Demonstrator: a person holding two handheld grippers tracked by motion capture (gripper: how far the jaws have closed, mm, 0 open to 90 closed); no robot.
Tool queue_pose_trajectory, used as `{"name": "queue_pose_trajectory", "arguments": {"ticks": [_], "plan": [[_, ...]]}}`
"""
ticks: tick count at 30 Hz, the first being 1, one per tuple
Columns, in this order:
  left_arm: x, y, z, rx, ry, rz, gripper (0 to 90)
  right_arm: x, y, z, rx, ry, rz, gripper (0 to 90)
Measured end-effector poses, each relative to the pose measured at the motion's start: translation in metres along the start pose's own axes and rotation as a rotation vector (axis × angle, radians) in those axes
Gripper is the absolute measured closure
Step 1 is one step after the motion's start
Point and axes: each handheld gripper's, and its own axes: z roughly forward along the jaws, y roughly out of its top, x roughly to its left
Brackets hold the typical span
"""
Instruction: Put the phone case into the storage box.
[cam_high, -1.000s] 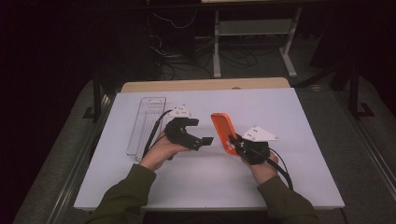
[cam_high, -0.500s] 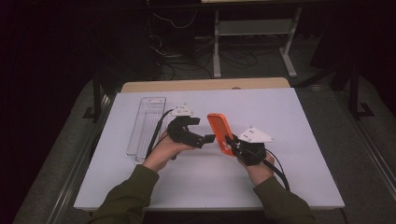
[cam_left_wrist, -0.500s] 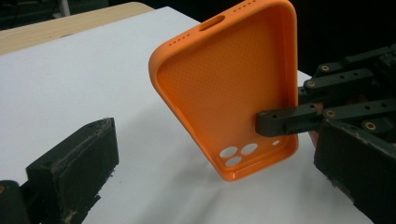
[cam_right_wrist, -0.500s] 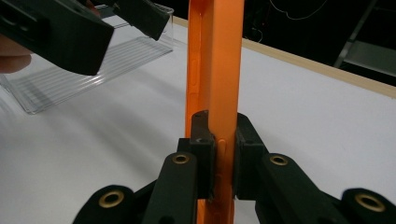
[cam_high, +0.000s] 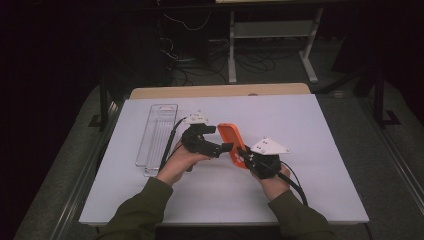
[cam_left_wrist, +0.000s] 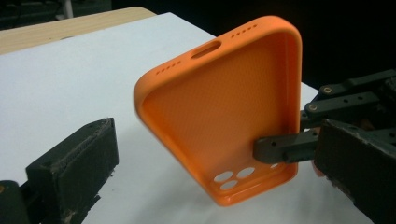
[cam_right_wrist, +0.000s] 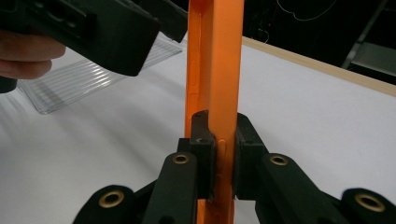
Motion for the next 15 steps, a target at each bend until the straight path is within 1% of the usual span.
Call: {"name": "queue_pose_trajectory", "arguments": {"ticks": [2,3,5,6,9,14,15], "plan": [[-0.0002,0.0000,0.0007,0.003,-0.002,0.002,0.0,0.0012,0.0001,0.0006,-0.003,0.001,-0.004,79.9],[-0.0003,-0.0001,0.0011,0.005,-0.002,0.003,0.0,0.0009,0.0000,0.0008,-0.003,0.000,-0.014,79.9],[-0.0008,-0.0004,0.0021,0.004,-0.003,-0.001,0.0,0.0023,0.0000,0.0008,-0.002,-0.003,-0.013,79.9],[-0.0014,-0.0007,0.0029,-0.001,-0.002,-0.012,0.0,0.0031,0.0002,0.0009,-0.004,0.000,-0.010,79.9],[-0.0011,-0.0009,0.0036,-0.005,-0.005,-0.019,0.0,0.0054,0.0007,0.0009,-0.007,0.004,-0.006,79.9],[-0.0013,-0.0008,0.0046,-0.015,-0.009,-0.027,0.0,0.0087,0.0011,0.0018,-0.012,0.007,-0.012,79.9],[-0.0025,-0.0007,0.0052,-0.016,-0.009,-0.038,0.0,0.0093,0.0011,0.0017,-0.011,0.008,-0.009,79.9]]}}
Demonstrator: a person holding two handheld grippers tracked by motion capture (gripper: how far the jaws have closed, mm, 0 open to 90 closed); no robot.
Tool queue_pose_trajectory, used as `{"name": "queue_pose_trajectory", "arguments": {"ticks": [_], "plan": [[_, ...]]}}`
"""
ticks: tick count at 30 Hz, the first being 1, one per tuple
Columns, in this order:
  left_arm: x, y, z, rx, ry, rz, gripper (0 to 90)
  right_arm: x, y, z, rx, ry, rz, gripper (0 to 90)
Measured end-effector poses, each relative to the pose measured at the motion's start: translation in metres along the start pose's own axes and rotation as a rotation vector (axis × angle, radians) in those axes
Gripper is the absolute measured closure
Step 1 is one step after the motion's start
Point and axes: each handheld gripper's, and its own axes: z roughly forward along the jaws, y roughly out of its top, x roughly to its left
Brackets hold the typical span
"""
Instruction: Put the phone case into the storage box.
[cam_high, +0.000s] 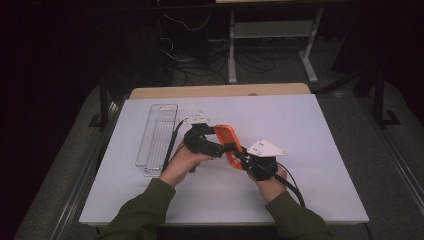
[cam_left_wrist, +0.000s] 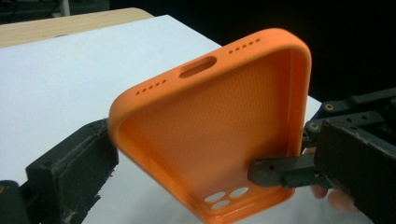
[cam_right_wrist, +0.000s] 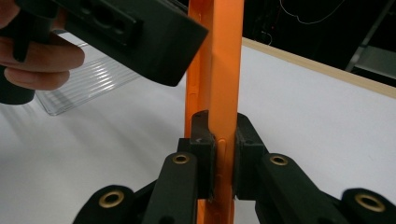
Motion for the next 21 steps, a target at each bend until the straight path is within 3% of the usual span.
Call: {"name": "queue_pose_trajectory", "arguments": {"ticks": [6,21], "plan": [[-0.0034,-0.0014,0.0043,-0.012,-0.002,-0.009,0.0,0.0048,0.0001,0.0008,0.001,0.009,0.013,79.9],[-0.0042,-0.0020,0.0054,-0.017,0.010,-0.037,0.0,0.0100,-0.0007,0.0024,0.001,0.015,-0.013,79.9]]}}
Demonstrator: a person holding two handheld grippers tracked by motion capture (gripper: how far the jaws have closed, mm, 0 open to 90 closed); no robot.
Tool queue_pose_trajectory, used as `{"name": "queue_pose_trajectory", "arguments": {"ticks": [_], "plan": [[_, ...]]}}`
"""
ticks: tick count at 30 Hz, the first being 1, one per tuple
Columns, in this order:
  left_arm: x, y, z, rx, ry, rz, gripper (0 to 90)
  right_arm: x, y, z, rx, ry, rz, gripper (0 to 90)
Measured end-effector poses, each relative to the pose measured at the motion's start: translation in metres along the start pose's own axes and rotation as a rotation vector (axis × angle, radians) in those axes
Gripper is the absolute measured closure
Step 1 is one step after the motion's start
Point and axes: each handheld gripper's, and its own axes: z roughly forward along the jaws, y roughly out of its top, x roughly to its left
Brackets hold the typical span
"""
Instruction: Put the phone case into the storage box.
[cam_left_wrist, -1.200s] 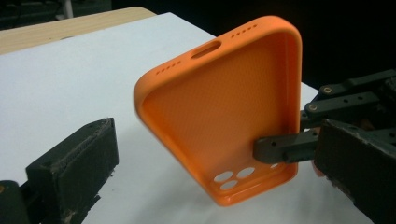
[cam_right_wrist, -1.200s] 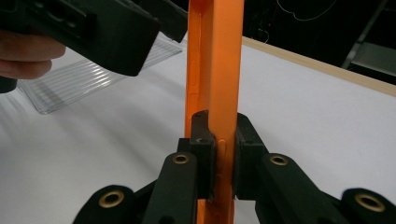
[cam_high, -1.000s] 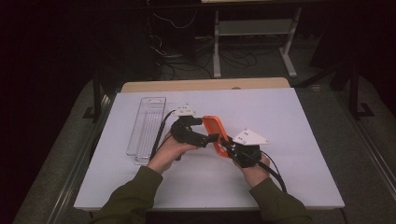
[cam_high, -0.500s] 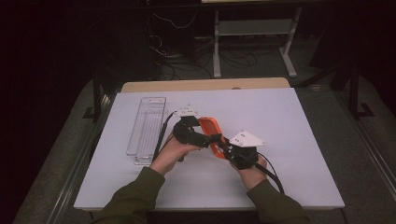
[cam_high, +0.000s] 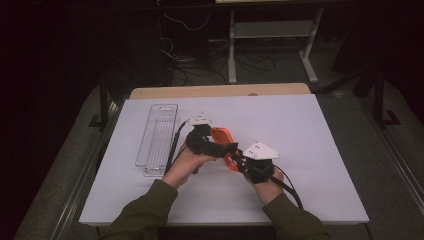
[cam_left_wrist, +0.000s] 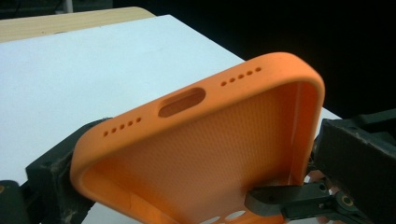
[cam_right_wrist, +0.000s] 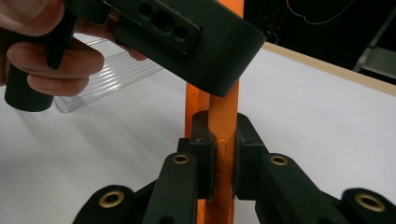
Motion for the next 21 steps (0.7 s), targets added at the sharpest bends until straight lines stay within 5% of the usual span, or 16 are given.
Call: {"name": "queue_pose_trajectory", "arguments": {"ticks": [21], "plan": [[0.0012,0.0017,-0.0054,-0.017,0.004,-0.006,6.7,0.0012,-0.0009,0.0011,0.006,0.000,-0.005,79.7]]}}
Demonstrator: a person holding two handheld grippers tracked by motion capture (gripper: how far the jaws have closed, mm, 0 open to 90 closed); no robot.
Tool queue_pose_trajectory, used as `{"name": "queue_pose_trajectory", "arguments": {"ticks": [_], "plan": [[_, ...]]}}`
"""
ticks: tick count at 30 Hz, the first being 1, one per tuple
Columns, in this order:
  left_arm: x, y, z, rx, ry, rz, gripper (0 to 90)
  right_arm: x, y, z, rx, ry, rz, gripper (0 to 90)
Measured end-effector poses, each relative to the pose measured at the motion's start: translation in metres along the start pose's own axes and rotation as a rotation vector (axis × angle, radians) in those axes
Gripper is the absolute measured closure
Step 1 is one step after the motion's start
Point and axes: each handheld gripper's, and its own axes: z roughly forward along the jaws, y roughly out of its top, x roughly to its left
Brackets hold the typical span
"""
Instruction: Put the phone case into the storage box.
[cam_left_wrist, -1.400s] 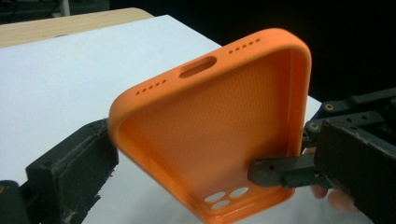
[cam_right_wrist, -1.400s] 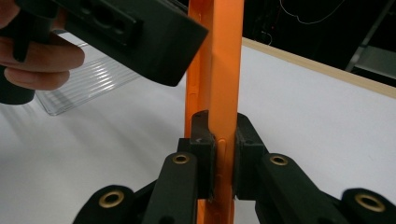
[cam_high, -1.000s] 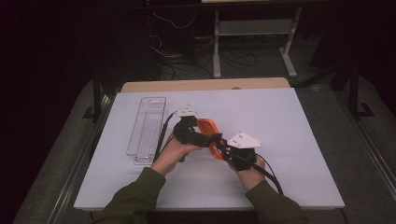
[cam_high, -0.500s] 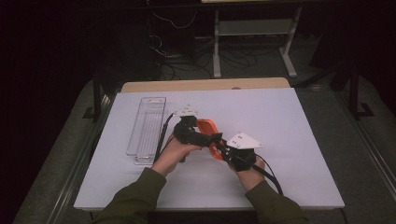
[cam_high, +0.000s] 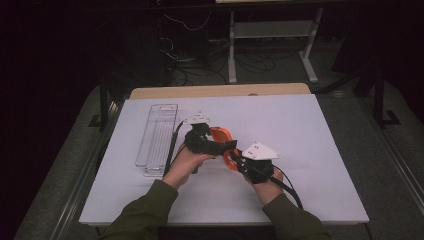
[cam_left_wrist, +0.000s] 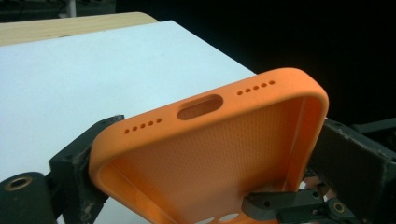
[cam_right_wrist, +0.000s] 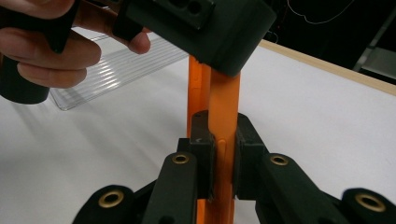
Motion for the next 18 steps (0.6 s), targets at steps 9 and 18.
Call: {"name": "queue_pose_trajectory", "arguments": {"ticks": [9,18], "plan": [[-0.0001,0.0002,-0.0007,-0.022,0.002,-0.018,9.4,0.0019,-0.0005,0.0008,0.008,0.006,0.012,79.6],[0.0013,-0.0004,-0.0013,-0.037,-0.002,-0.032,12.0,0.0020,-0.0010,0.0018,0.012,0.012,-0.001,79.5]]}}
